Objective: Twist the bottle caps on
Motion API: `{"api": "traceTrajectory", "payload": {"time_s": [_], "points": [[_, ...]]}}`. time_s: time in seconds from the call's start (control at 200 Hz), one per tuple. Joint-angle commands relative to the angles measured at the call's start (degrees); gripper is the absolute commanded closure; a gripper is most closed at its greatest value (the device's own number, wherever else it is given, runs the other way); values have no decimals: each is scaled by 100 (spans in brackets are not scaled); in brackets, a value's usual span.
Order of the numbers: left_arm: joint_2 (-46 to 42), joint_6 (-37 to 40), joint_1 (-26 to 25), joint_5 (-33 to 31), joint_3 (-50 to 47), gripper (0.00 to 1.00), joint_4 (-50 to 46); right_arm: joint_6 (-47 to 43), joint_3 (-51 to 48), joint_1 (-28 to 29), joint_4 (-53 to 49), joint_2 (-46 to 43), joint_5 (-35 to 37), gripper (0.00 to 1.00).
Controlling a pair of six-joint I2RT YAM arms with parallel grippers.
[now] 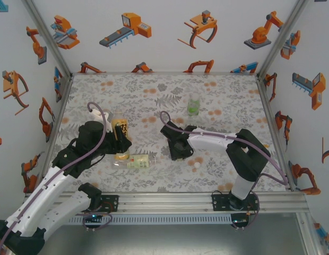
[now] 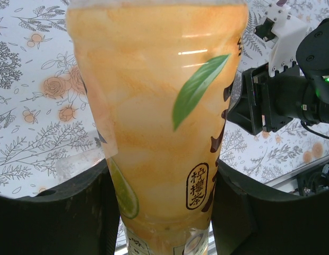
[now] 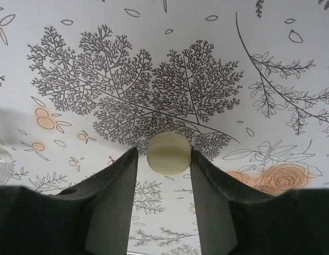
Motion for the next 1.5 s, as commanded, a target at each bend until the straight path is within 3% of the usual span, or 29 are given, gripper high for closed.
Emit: {"api": "traceTrajectory", "payload": {"time_s": [0.0, 0.27, 0.426, 0.686, 0.916, 1.112, 1.217, 1.317, 1.497], "points": [[-38, 116, 16, -2, 120, 100, -69, -57, 17, 25, 64, 232, 151, 58], [-45, 90, 16, -18, 117, 100, -79, -80, -13, 31, 68, 227, 108, 63], [-20, 137, 19, -6, 188, 100, -171, -122, -18, 30, 77, 162, 39, 70], [162, 321, 16, 36, 358, 100, -151, -321, -95, 39, 50, -566, 56, 78], [800, 1171, -156, 1072, 621, 100, 70, -664, -250, 39, 120, -1526, 3, 85], [811, 2335, -1039, 854, 670, 100, 535, -1228, -308, 38, 64, -2334, -99, 88], [860, 3083, -1256, 1263, 730, 100, 588, -1560, -324, 39, 7, -2774, -67, 89], [890, 3618, -1543, 1272, 784, 100, 588, -1883, -349, 39, -19, -3282, 7, 92], [1066, 4115, -1807, 1386, 952, 100, 411, -2557, -365, 35, 24, -4238, -23, 96]]}}
